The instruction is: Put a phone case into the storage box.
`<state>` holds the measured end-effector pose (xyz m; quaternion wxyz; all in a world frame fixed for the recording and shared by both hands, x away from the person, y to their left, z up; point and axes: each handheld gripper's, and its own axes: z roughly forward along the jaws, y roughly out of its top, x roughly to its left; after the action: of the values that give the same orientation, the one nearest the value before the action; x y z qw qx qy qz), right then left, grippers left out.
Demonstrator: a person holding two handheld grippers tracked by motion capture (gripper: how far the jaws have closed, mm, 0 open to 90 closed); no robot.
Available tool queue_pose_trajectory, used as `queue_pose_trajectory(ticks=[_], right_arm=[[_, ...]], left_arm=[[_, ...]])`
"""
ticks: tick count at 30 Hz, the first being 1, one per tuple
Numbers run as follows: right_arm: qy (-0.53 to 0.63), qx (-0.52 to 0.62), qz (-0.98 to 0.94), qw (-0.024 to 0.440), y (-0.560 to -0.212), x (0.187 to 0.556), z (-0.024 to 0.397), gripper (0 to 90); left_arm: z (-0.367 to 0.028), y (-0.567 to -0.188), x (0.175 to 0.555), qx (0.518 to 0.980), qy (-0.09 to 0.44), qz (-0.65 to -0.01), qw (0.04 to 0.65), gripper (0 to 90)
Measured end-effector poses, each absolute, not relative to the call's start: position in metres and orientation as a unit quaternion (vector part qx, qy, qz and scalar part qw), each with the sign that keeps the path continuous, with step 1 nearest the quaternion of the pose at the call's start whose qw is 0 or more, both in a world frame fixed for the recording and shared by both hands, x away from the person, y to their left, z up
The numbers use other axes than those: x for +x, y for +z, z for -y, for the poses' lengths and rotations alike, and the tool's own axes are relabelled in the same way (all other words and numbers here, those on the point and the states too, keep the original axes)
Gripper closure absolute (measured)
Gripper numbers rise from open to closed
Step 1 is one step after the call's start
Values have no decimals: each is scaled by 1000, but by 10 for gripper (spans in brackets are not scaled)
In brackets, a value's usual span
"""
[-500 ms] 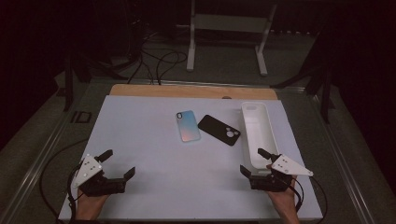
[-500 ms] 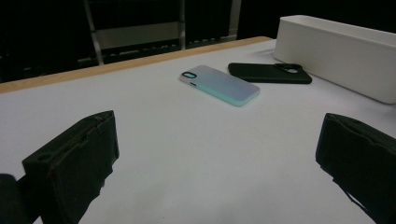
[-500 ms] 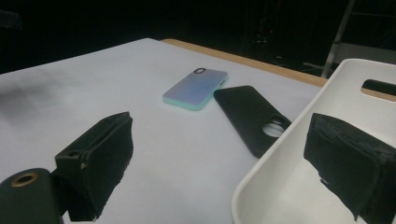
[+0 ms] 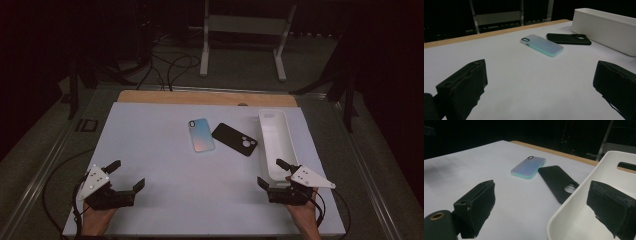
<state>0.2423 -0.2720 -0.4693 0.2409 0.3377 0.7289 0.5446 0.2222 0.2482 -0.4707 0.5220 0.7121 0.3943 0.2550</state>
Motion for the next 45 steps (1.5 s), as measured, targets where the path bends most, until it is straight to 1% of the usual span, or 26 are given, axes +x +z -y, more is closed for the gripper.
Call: queue_pose_trajectory(ticks=[15,22,45], right_arm=[[545,342,-725,244,-470,244,273,82],[542,340,-728,245,-471,244,271,82],[541,339,-730,243,-473,246,270,82]], left_arm=[[-245,-462,230,711,247,-404,520,0],[-233,-455,241,725,239,-391,514,0],[-207,-449,268,744,223,-371,510,0]])
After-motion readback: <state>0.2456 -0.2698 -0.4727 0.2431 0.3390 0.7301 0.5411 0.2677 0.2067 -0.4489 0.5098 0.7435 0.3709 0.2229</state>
